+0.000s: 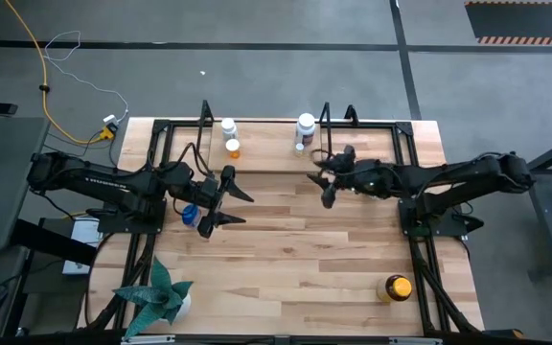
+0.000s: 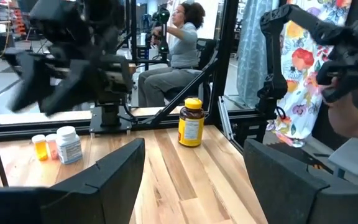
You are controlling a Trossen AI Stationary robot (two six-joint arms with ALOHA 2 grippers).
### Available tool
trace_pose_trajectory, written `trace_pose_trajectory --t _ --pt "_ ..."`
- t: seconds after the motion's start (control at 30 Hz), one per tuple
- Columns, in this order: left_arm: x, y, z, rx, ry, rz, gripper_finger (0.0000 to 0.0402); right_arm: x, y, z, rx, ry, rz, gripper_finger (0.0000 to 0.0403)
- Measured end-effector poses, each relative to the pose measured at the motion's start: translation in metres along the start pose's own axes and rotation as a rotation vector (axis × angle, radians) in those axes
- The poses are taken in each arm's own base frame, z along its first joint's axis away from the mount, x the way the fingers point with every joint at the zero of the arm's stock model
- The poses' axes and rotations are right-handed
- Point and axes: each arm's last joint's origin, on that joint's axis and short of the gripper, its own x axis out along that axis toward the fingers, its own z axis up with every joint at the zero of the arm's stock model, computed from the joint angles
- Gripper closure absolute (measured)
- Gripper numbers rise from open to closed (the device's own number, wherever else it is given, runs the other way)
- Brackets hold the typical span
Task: Pick and place medicine bottles onto shelf by color
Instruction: Put the small white pill bottle on the shelf
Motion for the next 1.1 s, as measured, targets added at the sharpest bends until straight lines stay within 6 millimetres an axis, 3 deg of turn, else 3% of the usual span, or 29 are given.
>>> trace_pose_trajectory --t 0.2,0.4,0.63,0.87,1.1 --pt "0.0 0.0 0.0 -0.038 0.0 0.0 0.0138 -0.03 -0.005 -0.009 0.111 0.513 -0.201 0.0197" --pt "0.0 0.0 0.0 -0.06 0.0 0.002 0.0138 -0.044 -0.018 -0.04 0.149 0.703 -0.431 0.0197" --pt "0.0 0.0 0.0 -0.06 -0.001 0.004 0.0138 -0.041 -0.031 -0.061 0.156 0.74 -0.526 0.0197" --pt "0.0 0.0 0.0 -0.06 0.0 0.004 0.0138 -0.039 -0.034 -0.064 0.159 0.733 -0.548 0.0197" --pt "0.0 0.0 0.0 -0.06 0.0 0.004 0.0138 -0.032 -0.03 -0.06 0.113 0.714 -0.453 0.0196"
